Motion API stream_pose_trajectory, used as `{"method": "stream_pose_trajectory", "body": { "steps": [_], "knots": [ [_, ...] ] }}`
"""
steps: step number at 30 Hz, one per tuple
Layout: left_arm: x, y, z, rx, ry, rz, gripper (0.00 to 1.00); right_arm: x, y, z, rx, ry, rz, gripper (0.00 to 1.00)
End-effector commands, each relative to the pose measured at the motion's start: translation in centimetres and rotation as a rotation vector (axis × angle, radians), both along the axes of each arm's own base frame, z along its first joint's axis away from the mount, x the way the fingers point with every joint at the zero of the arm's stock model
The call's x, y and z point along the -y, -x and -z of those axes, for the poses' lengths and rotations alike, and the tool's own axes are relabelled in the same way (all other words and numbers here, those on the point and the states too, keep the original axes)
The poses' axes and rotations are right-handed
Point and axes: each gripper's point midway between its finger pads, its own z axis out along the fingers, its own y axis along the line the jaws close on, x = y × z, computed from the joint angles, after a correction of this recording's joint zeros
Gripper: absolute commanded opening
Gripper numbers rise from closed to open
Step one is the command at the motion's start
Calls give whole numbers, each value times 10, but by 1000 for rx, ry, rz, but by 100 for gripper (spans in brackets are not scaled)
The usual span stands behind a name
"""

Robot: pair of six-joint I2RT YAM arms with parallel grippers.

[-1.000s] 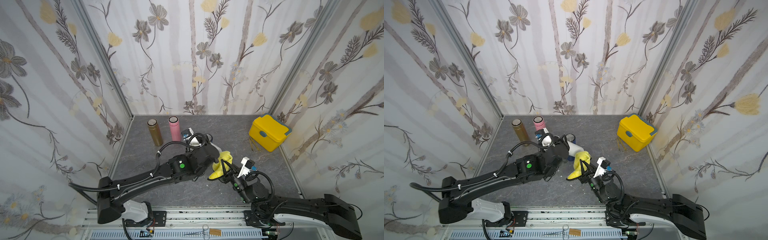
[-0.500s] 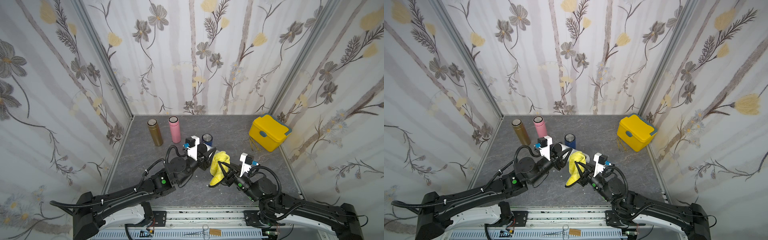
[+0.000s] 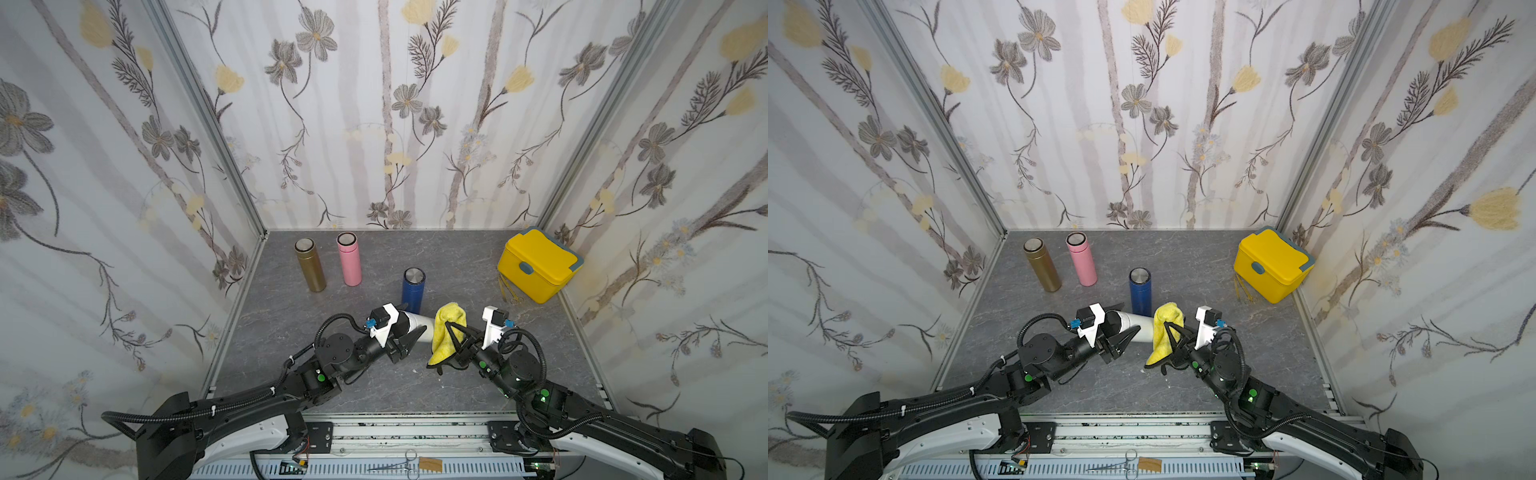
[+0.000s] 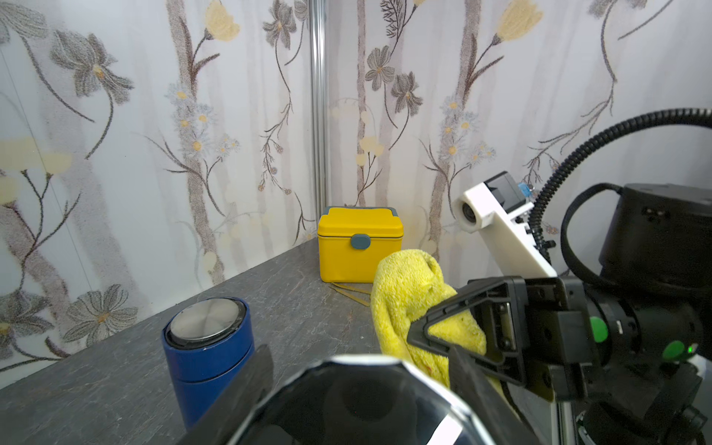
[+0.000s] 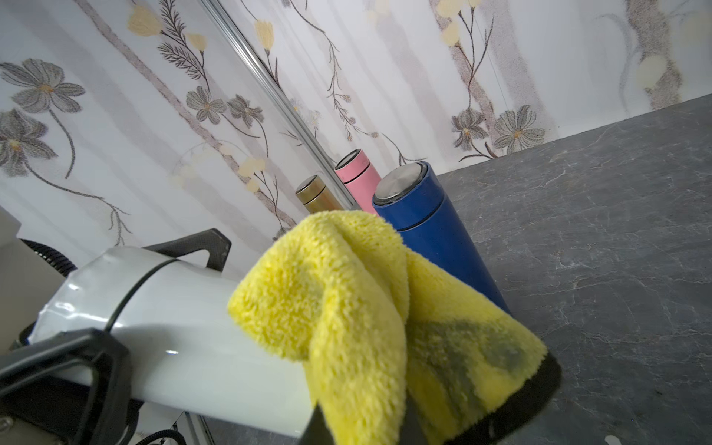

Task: Wipe the surface of the thermos
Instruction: Wipe the dirt from the surface of the thermos.

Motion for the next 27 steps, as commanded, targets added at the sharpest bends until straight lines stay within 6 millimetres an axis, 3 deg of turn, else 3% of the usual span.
{"method": "stream_pose_trajectory", "body": {
  "steps": [1, 6, 9, 11, 14, 19, 21, 24, 27],
  "knots": [
    [-3, 36, -51, 182, 157, 164, 0, -14, 3, -2, -7, -17, -61, 0],
    [-14, 45, -59, 212, 222, 176, 0, -49, 10, 18, -66, -26, -197, 0],
    [-19, 38, -59, 202, 238, 139, 0, -57, 13, 38, -102, -38, -229, 0],
    [-19, 36, -58, 199, 238, 134, 0, -57, 11, 41, -106, -33, -219, 0],
    [-17, 35, -53, 201, 218, 140, 0, -56, 7, 18, -61, -18, -197, 0],
    [-10, 30, -39, 207, 142, 169, 0, -53, 10, -55, 67, -76, -206, 0],
    [-8, 30, -37, 205, 129, 194, 0, -60, 15, -65, 83, -83, -248, 0],
    [-5, 33, -34, 210, 108, 227, 0, -73, 21, -51, 63, -84, -317, 0],
    [-4, 32, -32, 209, 99, 227, 0, -74, 22, -10, 13, -83, -329, 0]
  ]
}}
